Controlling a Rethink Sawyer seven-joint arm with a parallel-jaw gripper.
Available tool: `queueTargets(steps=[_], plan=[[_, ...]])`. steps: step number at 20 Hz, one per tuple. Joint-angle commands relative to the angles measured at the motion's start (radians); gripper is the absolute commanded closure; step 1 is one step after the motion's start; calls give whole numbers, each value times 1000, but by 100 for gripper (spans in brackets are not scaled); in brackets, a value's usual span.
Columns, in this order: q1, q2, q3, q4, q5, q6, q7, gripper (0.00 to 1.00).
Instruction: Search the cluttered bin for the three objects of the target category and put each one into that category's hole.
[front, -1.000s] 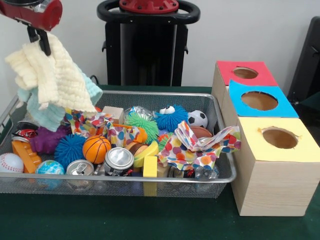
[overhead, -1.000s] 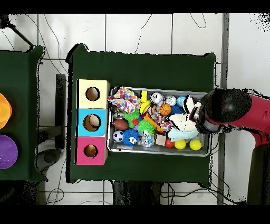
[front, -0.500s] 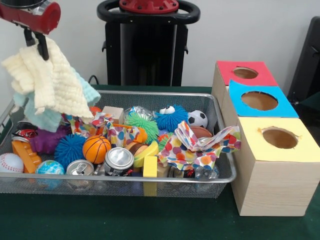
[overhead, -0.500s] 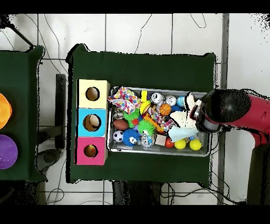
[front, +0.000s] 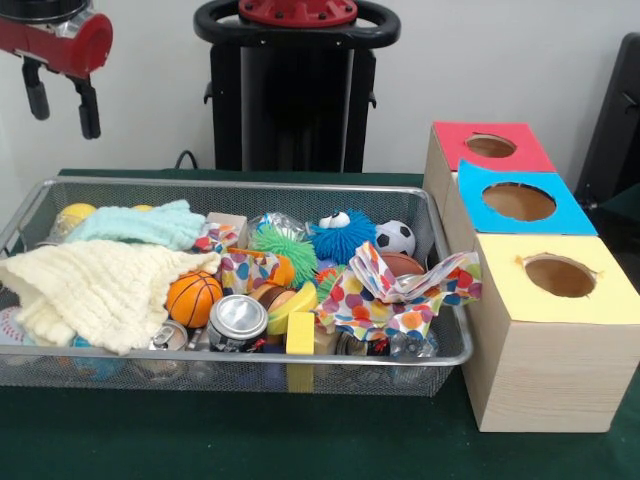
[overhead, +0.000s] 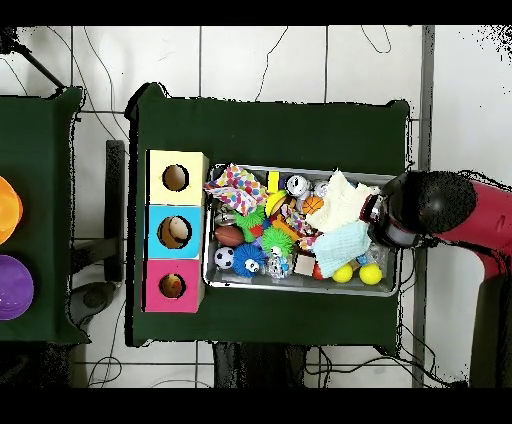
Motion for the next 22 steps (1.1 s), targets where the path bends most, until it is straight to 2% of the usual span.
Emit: queueTargets(steps=[1, 7, 13, 22], plan=[[-20, 25, 23, 83, -23, -71, -69, 0], [-23, 26, 20, 85, -28, -73, -76, 0], [-19, 42, 33, 50, -13, -43, -74, 0], [10, 83, 31, 59, 7, -90, 12, 0]])
